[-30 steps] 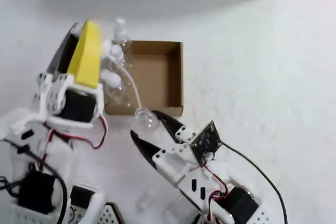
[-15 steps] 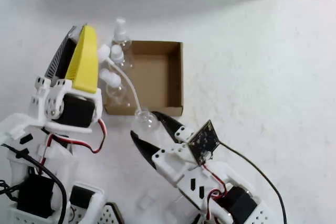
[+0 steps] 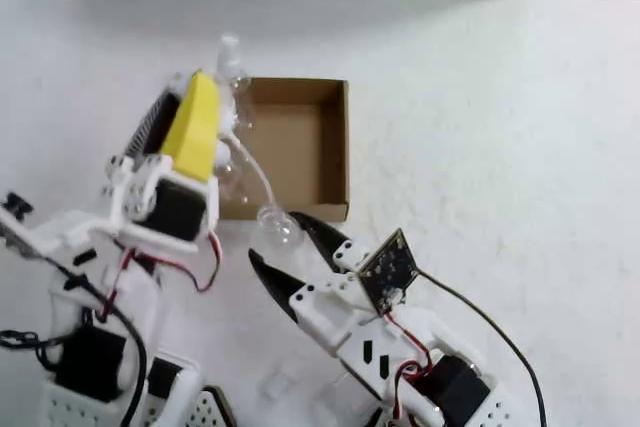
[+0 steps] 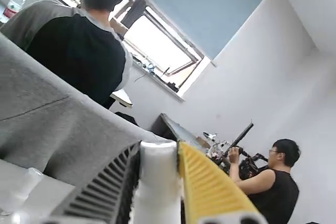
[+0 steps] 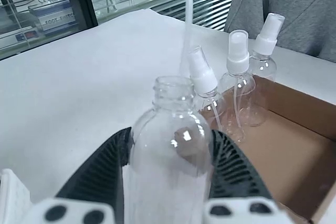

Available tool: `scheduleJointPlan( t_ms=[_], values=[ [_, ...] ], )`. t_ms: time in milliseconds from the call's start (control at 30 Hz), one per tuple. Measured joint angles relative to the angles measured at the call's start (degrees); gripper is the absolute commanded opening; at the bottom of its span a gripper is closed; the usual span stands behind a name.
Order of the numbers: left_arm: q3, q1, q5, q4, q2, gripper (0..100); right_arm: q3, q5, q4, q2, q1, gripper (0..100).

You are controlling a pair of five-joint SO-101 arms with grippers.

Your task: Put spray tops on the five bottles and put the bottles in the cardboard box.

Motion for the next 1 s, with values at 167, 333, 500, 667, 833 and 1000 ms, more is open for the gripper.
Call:
scheduleJointPlan(
  t_ms=[167, 333, 500, 667, 833, 1000],
  values=[
    [0.35, 7.12, -2.20, 9.05, -7.03, 2, 0.00, 0.00, 0.00, 0.00, -0.09, 1.6],
    [0.70, 10.55, -7.21, 15.56, -9.05, 2, 0.00, 0.00, 0.00, 0.00, -0.44, 1.6],
    [5.27, 10.73, -7.82, 15.65, -9.05, 2, 0.00, 0.00, 0.00, -0.62, -0.35, 1.6],
    [7.47, 11.43, -7.91, 15.74, -8.88, 2, 0.00, 0.00, 0.00, -0.09, -0.18, 1.6],
    [7.47, 11.52, -7.91, 15.74, -9.14, 2, 0.00, 0.00, 0.00, 0.00, 0.00, 1.6],
    [7.47, 11.52, -7.82, 15.74, -8.97, 10, 0.00, 0.00, 0.00, 0.00, -0.09, 1.6]
  ],
)
